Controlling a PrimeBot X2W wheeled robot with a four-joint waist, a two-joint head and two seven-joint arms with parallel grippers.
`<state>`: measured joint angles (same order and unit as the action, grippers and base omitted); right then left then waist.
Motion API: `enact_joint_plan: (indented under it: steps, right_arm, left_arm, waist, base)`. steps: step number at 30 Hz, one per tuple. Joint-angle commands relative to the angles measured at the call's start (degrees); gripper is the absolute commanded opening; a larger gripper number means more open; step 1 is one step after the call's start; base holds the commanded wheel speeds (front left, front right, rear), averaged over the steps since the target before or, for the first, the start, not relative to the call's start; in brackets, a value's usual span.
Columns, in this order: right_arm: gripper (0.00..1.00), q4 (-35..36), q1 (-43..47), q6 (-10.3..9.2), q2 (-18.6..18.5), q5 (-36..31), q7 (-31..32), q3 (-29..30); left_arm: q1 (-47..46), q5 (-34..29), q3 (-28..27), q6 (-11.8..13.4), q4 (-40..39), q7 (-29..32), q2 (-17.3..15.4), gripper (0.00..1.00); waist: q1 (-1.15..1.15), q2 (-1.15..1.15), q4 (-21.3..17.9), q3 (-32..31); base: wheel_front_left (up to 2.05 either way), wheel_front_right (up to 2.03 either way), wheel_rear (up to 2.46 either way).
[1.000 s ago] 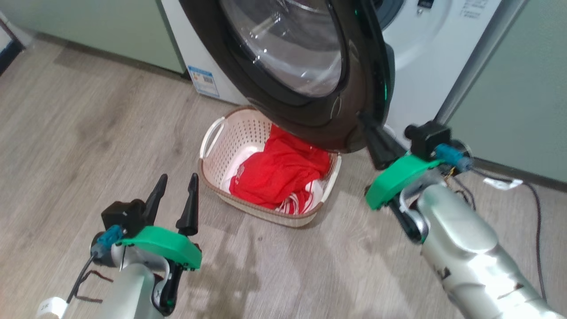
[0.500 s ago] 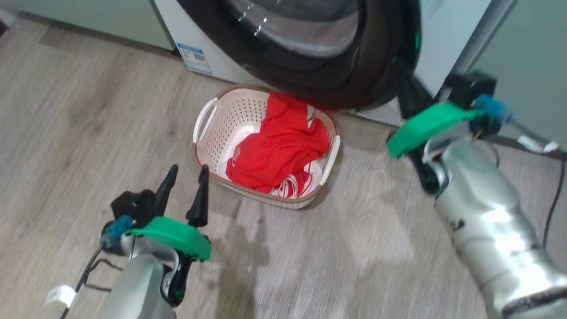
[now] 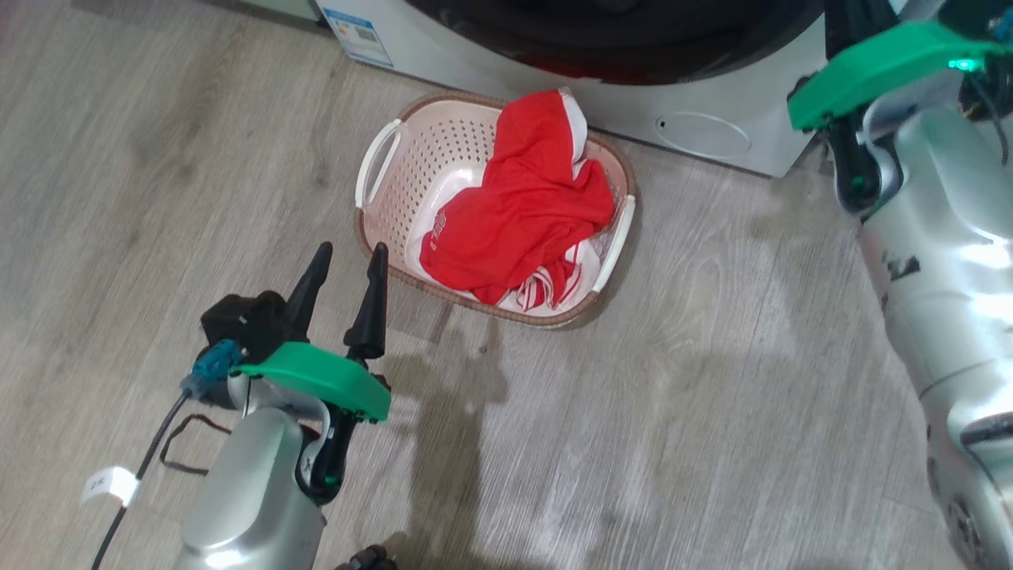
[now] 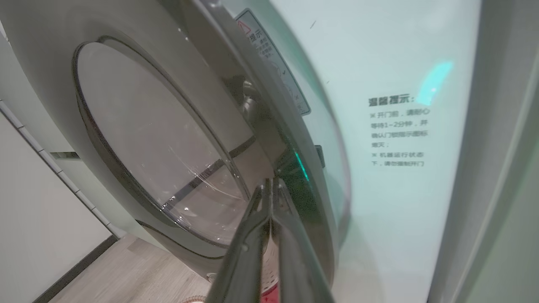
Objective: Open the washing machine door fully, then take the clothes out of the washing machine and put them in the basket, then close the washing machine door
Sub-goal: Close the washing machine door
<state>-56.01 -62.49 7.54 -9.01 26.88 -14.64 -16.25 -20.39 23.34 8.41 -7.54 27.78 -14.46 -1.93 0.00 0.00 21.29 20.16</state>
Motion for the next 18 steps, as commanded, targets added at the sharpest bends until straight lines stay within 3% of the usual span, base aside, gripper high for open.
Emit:
enact_joint_plan:
  steps: [1, 6, 18]
  right_arm:
    - [0.00, 1.0, -2.7, -0.05, 0.9, 0.5, -0.4, -1.0]
    - [0.00, -1.1, -6.4, -0.05, 0.4, 1.0, -0.4, -2.0]
    - [0.00, -4.7, -10.5, -0.05, -0.9, 1.6, -0.4, 2.0]
  left_arm:
    - [-1.6, 0.4, -1.4, 0.1, -1.5, -0.5, -1.0, 1.00]
    - [-2.4, 1.0, -0.7, 0.1, -1.3, -0.5, -1.0, 1.00]
    - [-3.5, 2.0, 0.4, 0.1, -0.7, -0.5, -1.0, 1.00]
  waist:
    - [0.00, 0.00, 0.3, 0.7]
    - [0.00, 0.00, 0.6, 1.6]
    - [0.00, 0.00, 1.7, 2.1]
  base:
    - [0.00, 0.00, 0.00]
    - [0.00, 0.00, 0.00]
    - [0.00, 0.00, 0.00]
